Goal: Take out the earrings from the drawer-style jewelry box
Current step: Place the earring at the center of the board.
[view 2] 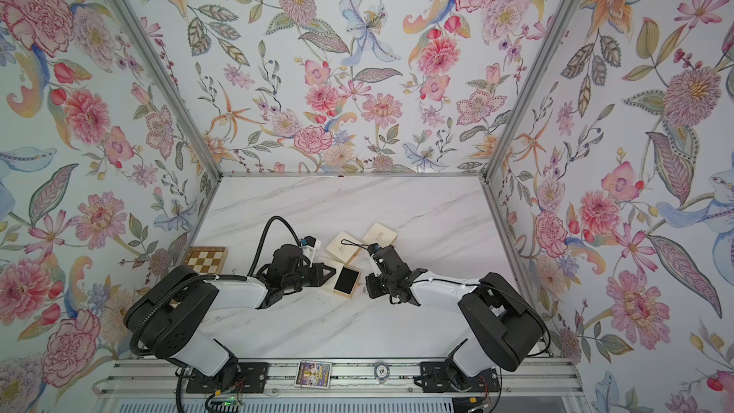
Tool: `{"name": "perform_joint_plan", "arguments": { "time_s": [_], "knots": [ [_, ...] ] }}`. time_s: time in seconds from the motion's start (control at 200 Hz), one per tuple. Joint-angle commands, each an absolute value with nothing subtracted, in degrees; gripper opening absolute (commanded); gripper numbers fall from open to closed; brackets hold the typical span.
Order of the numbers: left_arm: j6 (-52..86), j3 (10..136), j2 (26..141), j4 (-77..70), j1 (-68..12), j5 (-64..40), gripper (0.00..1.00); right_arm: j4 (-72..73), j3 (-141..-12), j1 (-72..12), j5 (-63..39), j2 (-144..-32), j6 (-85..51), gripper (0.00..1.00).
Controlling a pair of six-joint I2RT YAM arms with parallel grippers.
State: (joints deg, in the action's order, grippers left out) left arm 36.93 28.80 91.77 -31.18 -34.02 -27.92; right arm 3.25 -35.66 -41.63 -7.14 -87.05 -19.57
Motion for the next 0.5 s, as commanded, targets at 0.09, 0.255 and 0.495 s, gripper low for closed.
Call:
{"name": "perform_joint_plan", "arguments": {
  "time_s": [0.09, 0.255, 0.495],
  "knots": [
    [37.2, 26.3, 94.7, -18.6, -33.7, -25.5, 0.0, 4.5, -37.2, -42.3, -7.7, -88.4, -20.2, 0.11],
    [37.1, 26.5, 94.7, -18.5, -33.6, -25.8, 0.0, 4.1, -37.4, -42.3, -7.9, -88.7, -20.3, 0.13],
    [36.6, 27.5, 94.1, -17.1, -33.6, -25.8, 0.0, 3.4, -38.0, -42.3, -7.6, -88.2, -20.0, 0.23]
  ]
}}
